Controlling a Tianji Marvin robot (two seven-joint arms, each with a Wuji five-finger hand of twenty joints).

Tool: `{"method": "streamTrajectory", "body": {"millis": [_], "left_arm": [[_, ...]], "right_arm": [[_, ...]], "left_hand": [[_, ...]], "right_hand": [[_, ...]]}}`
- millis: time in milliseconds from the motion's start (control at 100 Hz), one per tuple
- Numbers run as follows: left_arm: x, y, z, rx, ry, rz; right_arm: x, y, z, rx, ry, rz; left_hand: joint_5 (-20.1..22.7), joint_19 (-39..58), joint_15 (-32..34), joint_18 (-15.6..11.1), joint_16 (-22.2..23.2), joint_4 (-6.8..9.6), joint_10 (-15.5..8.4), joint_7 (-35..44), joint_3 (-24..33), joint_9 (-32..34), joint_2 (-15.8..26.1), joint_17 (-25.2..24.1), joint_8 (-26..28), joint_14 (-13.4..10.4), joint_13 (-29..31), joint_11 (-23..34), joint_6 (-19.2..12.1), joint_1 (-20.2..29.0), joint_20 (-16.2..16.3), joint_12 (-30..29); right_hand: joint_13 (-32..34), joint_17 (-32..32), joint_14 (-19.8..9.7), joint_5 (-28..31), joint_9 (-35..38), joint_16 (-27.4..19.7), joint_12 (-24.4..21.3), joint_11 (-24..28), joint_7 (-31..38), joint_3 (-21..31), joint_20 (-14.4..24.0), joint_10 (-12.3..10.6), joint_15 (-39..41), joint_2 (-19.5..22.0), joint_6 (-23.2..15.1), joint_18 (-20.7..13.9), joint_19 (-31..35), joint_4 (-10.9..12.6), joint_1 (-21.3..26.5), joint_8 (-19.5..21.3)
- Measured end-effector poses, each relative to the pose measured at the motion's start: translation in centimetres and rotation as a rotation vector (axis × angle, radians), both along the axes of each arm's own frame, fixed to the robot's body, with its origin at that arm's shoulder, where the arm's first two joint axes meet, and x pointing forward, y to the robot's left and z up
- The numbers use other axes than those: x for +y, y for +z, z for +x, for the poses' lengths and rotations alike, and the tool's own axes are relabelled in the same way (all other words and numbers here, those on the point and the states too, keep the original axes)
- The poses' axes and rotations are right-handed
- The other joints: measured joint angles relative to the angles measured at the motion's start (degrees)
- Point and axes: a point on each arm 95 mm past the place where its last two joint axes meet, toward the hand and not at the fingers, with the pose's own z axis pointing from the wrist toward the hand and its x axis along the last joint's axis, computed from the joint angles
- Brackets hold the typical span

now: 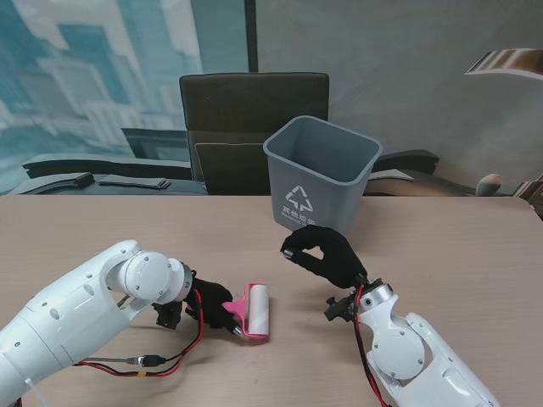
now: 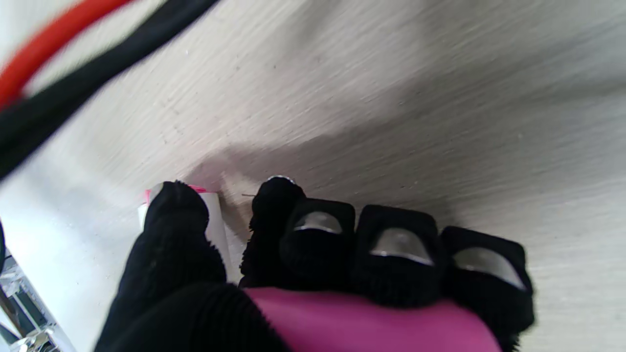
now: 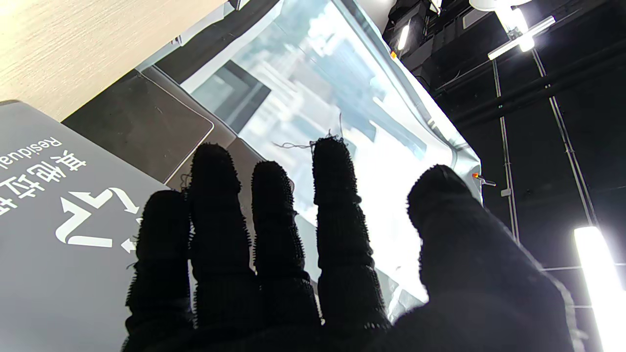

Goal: Replace a lint-roller refill

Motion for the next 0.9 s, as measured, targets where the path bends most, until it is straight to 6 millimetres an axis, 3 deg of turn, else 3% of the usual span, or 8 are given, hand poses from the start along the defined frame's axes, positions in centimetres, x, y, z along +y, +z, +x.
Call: {"method": "streamTrajectory", "body": {"millis": [580, 790, 900], "left_arm": [[1.3, -0.5, 2.6, 0.041, -0.015, 0.140], [3.9, 0.7, 3.6, -0.041, 0.007, 0.223], [5.6, 1.0, 3.1, -0.089, 0.029, 0.266]], "right_arm": [[-0.1, -0.1, 0.1, 0.003, -0.005, 0.006], [-0.1, -0.1, 0.1, 0.006, -0.006, 0.006], [-0.2, -0.2, 0.2, 0.008, -0.007, 0.005]], "left_hand": [[0.0, 0.1, 0.0, 0.5, 0.0, 0.00, 0.2, -1.3, 0.0, 0.0, 0.0, -0.1, 0.0, 0.2, 0.0, -1.4, 0.6, 0.0, -0.9, 0.0], [0.0, 0.1, 0.0, 0.6, 0.0, 0.00, 0.3, -1.3, 0.0, 0.0, 0.0, -0.5, 0.0, 0.2, -0.1, -1.6, 0.6, 0.0, -1.0, 0.0], [0.0, 0.1, 0.0, 0.6, 0.0, 0.00, 0.3, -1.4, 0.0, 0.0, 0.0, -0.5, 0.0, 0.2, -0.1, -1.6, 0.6, 0.0, -1.1, 0.0]], "right_hand": [[0.0, 0.1, 0.0, 1.6, 0.7, 0.0, 0.1, 0.9, 0.6, 0.0, 0.0, 0.0, 0.6, 0.0, 0.0, 0.0, 0.0, 0.0, 0.0, 0.0], [0.0, 0.1, 0.0, 1.6, 0.7, 0.4, 0.1, 0.9, 0.9, 0.0, 0.0, 0.0, 0.6, 0.0, 0.1, 0.0, 0.0, 0.0, 0.0, 0.0], [0.0, 0.1, 0.0, 1.6, 0.7, 0.4, 0.1, 0.9, 1.0, 0.0, 0.0, 0.0, 0.6, 0.0, 0.1, 0.0, 0.0, 0.0, 0.0, 0.0]]}}
